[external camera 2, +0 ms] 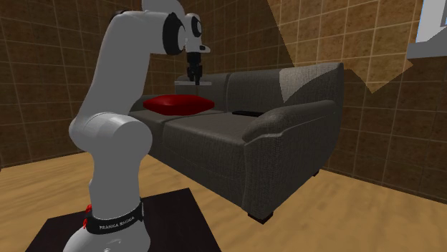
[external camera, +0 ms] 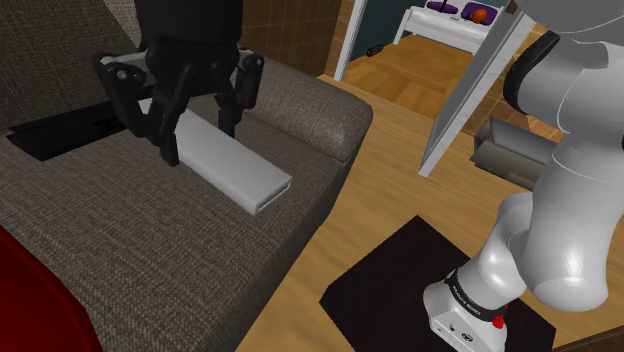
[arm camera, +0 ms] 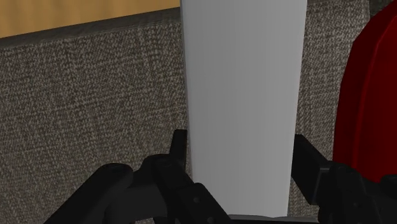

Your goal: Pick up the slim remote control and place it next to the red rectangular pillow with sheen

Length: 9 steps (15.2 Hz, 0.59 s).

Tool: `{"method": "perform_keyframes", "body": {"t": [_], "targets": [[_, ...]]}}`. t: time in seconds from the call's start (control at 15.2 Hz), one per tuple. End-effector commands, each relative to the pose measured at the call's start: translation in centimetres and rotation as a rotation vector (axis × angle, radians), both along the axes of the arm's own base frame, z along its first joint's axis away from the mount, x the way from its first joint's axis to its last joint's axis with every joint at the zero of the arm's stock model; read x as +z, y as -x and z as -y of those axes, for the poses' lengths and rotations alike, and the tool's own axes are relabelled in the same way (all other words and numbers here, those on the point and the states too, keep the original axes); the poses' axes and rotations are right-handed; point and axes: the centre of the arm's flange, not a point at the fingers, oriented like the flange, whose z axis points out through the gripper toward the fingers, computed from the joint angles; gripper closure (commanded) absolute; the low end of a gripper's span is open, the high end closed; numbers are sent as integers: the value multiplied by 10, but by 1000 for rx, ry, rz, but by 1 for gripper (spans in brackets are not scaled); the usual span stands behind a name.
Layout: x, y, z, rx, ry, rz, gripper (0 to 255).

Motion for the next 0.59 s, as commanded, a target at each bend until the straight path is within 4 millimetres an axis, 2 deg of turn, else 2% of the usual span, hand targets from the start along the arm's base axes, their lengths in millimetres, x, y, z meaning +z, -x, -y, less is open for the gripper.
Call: {"method": "perform_keyframes", "body": {"t": [0.0, 0.53], "targets": [[-10, 2, -3, -1, -1, 1, 255], [-52, 2, -3, -1, -1, 1, 255]]}}
